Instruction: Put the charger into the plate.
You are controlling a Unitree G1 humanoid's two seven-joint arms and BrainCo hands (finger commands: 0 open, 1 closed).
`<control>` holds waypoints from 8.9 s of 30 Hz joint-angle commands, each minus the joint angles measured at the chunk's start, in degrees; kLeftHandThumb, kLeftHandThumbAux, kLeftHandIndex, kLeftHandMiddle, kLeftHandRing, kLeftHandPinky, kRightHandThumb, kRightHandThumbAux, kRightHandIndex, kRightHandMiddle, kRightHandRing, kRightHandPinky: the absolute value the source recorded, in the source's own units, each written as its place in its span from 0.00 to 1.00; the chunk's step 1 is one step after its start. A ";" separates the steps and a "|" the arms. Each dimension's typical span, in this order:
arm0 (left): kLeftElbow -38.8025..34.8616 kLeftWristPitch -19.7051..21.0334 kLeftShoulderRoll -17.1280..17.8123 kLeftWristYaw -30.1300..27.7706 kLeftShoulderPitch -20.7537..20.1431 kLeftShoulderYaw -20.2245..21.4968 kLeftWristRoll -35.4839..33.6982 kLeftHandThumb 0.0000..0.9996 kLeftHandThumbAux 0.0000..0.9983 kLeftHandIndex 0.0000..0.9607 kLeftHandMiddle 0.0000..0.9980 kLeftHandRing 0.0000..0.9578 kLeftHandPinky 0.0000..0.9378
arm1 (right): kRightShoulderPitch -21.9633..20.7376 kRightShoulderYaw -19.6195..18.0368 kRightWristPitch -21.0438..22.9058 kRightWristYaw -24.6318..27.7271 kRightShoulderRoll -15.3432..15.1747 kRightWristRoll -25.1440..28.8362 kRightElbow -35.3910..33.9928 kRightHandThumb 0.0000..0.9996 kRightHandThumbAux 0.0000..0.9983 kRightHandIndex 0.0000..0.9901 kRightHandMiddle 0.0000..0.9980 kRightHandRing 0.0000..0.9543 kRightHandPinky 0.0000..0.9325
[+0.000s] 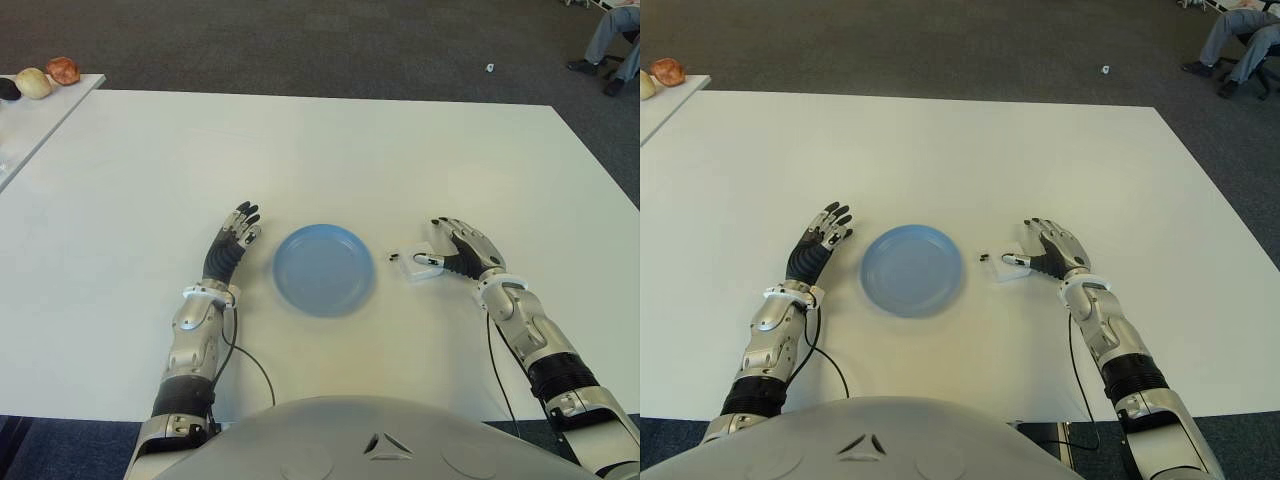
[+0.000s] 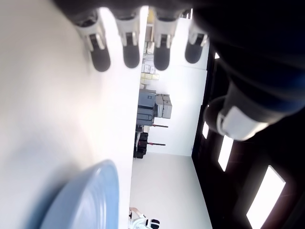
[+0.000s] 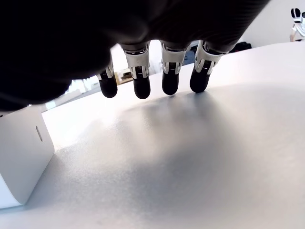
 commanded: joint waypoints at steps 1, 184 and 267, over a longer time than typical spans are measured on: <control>0.40 2.33 0.20 1.12 0.97 0.19 0.43 0.00 0.56 0.05 0.11 0.10 0.13 | 2.21 -0.80 0.19 0.50 0.60 1.82 -0.15 0.24 0.20 0.00 0.00 0.00 0.00; -3.47 6.36 6.28 1.56 0.98 0.12 1.21 0.00 0.59 0.05 0.11 0.11 0.12 | 4.24 9.65 -9.06 -26.12 1.45 -14.34 7.89 0.28 0.16 0.00 0.00 0.00 0.00; -3.72 9.22 4.11 0.58 -0.02 -0.11 -0.95 0.00 0.61 0.05 0.11 0.12 0.14 | 8.16 2.00 -8.33 24.36 -6.89 5.64 -25.59 0.23 0.17 0.00 0.00 0.00 0.00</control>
